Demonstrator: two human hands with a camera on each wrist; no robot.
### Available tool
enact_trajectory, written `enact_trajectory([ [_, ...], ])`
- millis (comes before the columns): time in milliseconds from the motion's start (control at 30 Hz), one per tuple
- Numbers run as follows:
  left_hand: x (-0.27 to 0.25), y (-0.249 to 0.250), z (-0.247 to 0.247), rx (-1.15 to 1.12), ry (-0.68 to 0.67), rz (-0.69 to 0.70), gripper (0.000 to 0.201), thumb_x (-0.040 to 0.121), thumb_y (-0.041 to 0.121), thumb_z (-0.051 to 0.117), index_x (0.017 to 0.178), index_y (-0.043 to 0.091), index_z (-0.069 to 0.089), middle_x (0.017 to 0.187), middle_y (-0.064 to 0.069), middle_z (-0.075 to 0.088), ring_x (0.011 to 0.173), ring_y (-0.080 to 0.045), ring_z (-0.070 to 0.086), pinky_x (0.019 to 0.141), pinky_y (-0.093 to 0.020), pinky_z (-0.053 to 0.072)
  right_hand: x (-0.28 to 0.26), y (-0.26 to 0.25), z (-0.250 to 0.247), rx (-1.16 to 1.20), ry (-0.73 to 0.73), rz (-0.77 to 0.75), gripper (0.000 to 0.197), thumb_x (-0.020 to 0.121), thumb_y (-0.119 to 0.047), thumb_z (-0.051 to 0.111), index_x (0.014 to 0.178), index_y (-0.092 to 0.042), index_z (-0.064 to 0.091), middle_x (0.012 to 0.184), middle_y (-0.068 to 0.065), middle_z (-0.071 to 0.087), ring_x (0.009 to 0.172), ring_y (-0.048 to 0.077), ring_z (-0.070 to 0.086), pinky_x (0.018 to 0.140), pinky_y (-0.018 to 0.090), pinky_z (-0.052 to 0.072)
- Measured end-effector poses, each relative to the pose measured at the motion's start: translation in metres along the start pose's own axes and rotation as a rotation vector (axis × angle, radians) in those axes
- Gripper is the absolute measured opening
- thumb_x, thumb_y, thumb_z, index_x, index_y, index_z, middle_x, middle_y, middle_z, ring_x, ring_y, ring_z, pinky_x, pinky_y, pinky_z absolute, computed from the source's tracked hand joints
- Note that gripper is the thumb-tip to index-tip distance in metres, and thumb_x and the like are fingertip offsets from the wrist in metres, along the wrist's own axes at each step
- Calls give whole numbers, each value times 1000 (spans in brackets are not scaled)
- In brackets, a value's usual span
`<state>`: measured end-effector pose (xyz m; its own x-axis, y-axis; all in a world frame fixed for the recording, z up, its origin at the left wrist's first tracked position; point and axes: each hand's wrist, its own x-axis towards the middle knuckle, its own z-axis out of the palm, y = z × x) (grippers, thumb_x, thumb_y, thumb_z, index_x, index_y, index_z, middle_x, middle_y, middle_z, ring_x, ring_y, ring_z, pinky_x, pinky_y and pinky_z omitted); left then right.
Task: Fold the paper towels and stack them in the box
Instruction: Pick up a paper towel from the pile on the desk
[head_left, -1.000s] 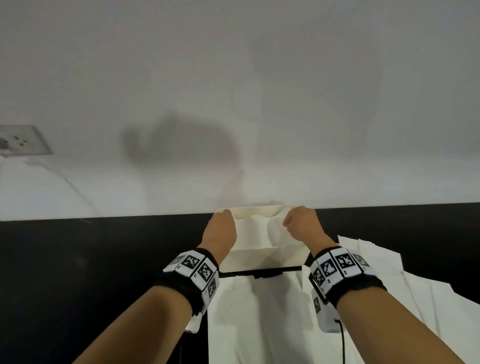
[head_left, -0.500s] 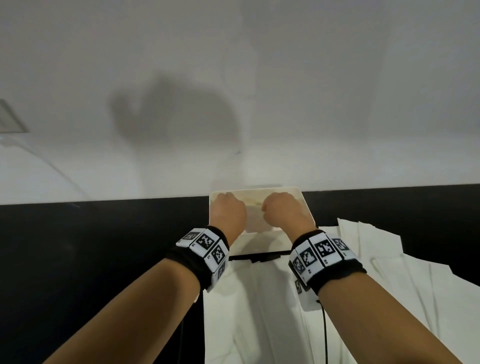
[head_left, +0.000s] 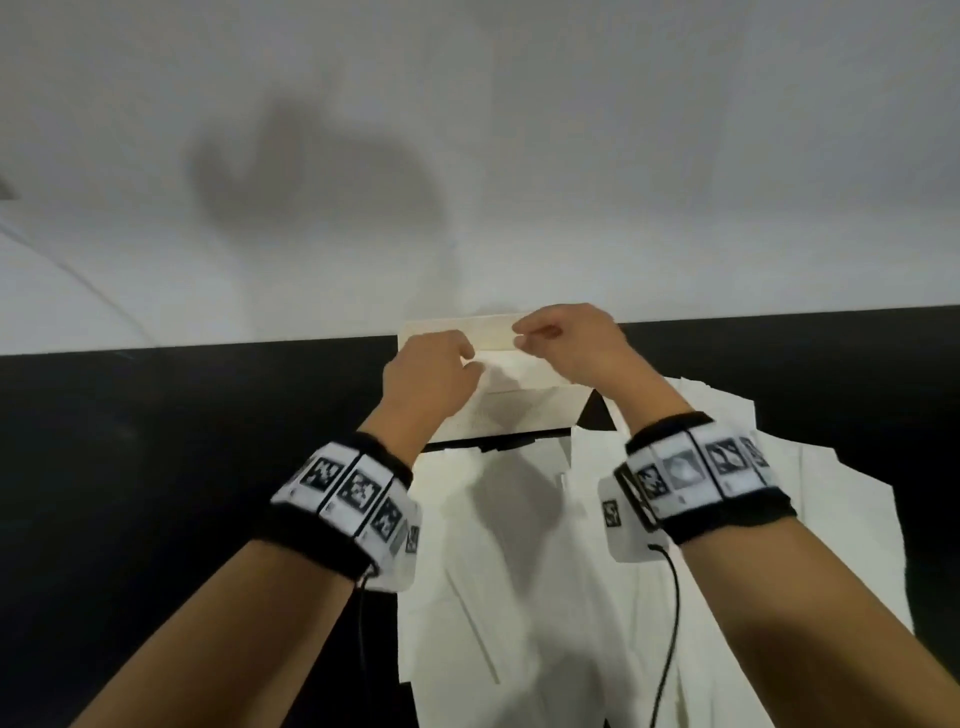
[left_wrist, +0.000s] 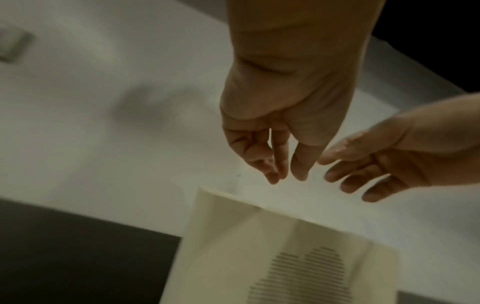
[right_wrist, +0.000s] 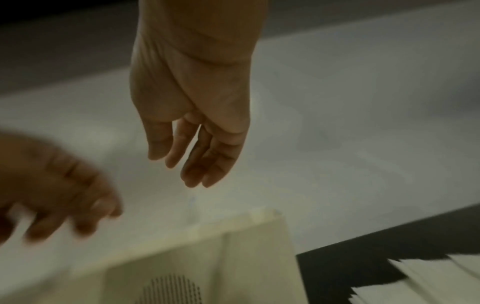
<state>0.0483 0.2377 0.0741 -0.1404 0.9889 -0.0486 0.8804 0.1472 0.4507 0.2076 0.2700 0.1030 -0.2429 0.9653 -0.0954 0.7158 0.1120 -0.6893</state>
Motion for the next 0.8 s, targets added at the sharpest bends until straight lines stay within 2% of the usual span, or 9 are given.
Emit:
enact_trajectory([
  [67, -28, -9, 2, -147, -20, -56, 30, 89, 40, 55, 115, 25, 61, 117, 4, 63, 110, -18, 57, 91, -32, 49, -30, 11, -12, 180, 60, 52, 18, 88, -28, 64, 104, -26, 69, 93, -12, 64, 87, 8, 60, 87, 21, 47],
  [133, -56, -21, 11, -211, -103, -115, 32, 88, 41, 58, 114, 23, 61, 117, 3, 64, 106, -16, 59, 85, -25, 48, -61, 28, -13, 275, 77, 127, 12, 87, -22, 66, 98, -23, 70, 81, -9, 65, 73, 8, 61, 76, 23, 51],
  [200, -83, -31, 25, -217, -199, -178, 34, 87, 41, 60, 114, 21, 62, 118, 2, 63, 104, -13, 58, 79, -19, 42, -89, 46, -1, 300, 31, 216, 9, 86, -18, 66, 95, -19, 69, 83, -5, 67, 68, 9, 61, 65, 20, 50],
  [367, -139, -51, 50, -208, -333, -330, 45, 87, 42, 62, 123, 17, 56, 124, -1, 57, 93, -10, 51, 76, -20, 40, -145, 71, 54, 265, -216, 357, 4, 87, -18, 65, 89, -19, 69, 86, -3, 69, 66, 8, 63, 56, 15, 49],
  [533, -176, -62, 65, -55, -452, -319, 73, 81, 44, 68, 139, 12, 38, 136, -6, 45, 120, -20, 48, 89, -26, 42, -187, 64, 92, 134, -464, 460, 13, 88, -23, 64, 86, -11, 65, 80, 3, 68, 62, 14, 64, 57, 23, 54],
  [600, -184, -62, 69, -8, -465, -302, 81, 76, 46, 71, 140, 13, 34, 135, -6, 42, 127, -23, 36, 96, -30, 39, -201, 61, 102, 79, -485, 479, 15, 85, -27, 67, 81, -13, 62, 85, 7, 70, 70, 18, 66, 64, 27, 55],
  [667, -187, -61, 70, 9, -473, -311, 81, 73, 47, 73, 137, 15, 35, 130, -5, 44, 126, -23, 31, 94, -31, 38, -212, 59, 109, 32, -445, 455, 16, 82, -27, 69, 79, -13, 61, 84, 7, 67, 73, 20, 63, 64, 26, 54],
  [733, -189, -59, 70, 26, -481, -330, 78, 72, 48, 74, 133, 14, 39, 125, -5, 44, 123, -23, 31, 88, -28, 37, -220, 59, 114, 10, -396, 416, 22, 79, -22, 71, 92, -8, 62, 79, 1, 59, 73, 17, 58, 57, 20, 47],
  [800, -190, -57, 68, 74, -501, -335, 77, 74, 52, 70, 133, 13, 42, 127, -6, 45, 122, -24, 32, 87, -28, 36, -226, 58, 120, -22, -356, 394, 36, 73, -22, 75, 102, -11, 57, 81, -6, 53, 79, 12, 54, 57, 16, 40],
])
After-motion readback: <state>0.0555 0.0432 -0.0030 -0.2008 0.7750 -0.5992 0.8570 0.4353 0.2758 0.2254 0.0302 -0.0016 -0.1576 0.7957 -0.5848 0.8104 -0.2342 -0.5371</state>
